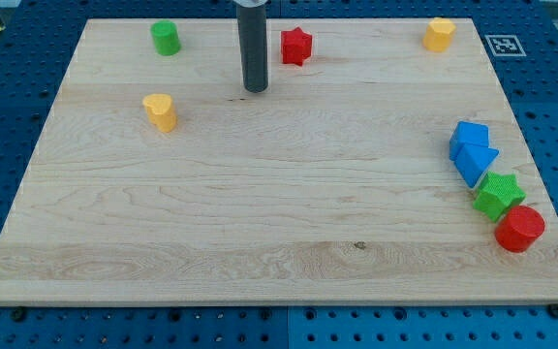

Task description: Move the yellow heart towards the right side of the board

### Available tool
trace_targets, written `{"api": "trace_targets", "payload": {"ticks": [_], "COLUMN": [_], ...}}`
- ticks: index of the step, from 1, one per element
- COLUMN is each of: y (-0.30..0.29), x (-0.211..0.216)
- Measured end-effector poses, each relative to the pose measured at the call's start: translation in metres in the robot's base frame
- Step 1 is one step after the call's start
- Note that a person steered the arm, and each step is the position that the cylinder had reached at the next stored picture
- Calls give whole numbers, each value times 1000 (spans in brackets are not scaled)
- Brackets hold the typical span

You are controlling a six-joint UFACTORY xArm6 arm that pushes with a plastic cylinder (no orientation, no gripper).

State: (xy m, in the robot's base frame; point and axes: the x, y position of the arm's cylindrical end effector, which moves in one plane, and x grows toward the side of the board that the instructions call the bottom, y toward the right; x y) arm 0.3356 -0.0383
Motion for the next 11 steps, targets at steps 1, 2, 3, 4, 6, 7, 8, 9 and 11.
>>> {"api": "trace_targets", "payload": {"ticks": [1, 2, 3, 4, 6, 7, 8, 9, 11], "y": [-48, -115, -155, -155, -122, -138, -151, -92, 126], "x": [0, 0, 3, 31, 57, 67, 86, 72, 59]}}
